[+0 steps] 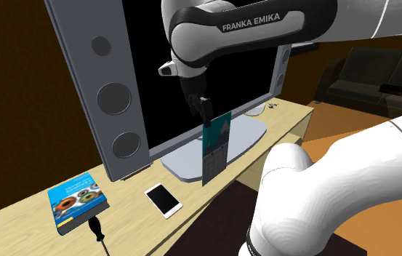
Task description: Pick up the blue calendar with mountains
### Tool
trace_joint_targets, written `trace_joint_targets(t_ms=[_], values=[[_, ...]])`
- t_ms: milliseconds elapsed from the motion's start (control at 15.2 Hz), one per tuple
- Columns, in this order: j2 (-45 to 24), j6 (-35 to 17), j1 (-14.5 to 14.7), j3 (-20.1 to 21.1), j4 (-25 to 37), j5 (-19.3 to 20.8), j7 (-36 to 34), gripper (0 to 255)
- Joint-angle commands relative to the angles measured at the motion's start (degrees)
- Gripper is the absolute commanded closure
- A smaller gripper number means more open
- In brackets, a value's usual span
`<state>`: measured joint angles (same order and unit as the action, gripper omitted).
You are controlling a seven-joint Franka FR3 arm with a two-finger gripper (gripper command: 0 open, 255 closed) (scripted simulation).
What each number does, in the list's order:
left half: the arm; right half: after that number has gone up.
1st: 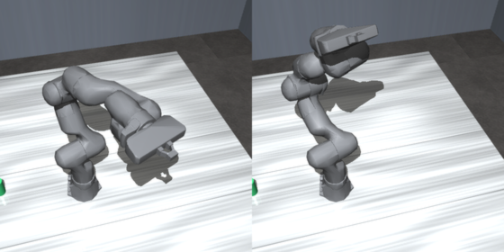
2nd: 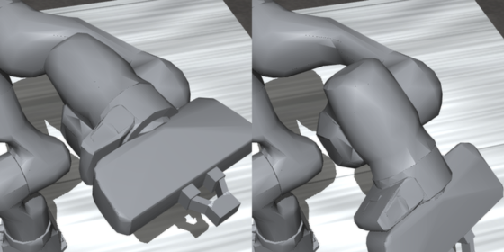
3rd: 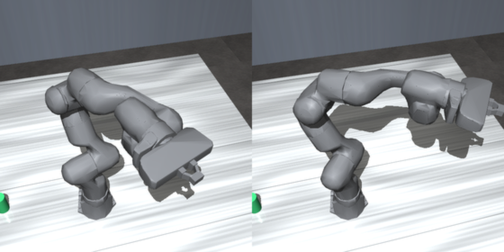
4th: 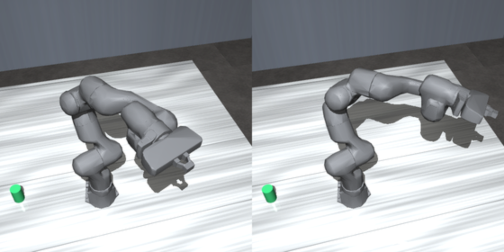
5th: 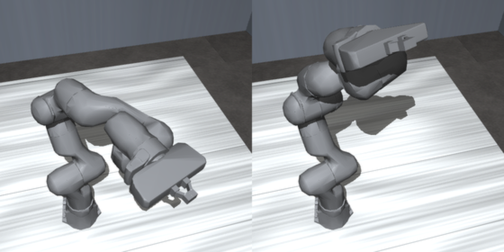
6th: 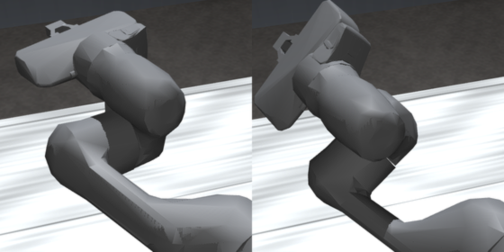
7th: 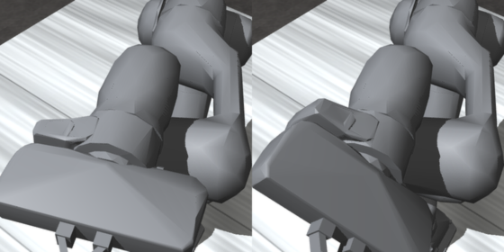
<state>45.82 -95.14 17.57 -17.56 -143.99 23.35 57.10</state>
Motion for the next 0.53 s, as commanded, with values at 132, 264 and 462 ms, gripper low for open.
trace_joint_targets(t_ms=[132,264,462], values=[[-0.1,-3.6,-0.2,-1.0,-3.5,1.0,-0.3,0],[-0.1,-3.6,-0.2,-1.0,-3.5,1.0,-0.3,0],[0.1,-3.5,-0.1,-0.9,-3.6,0.9,-0.4,255]])
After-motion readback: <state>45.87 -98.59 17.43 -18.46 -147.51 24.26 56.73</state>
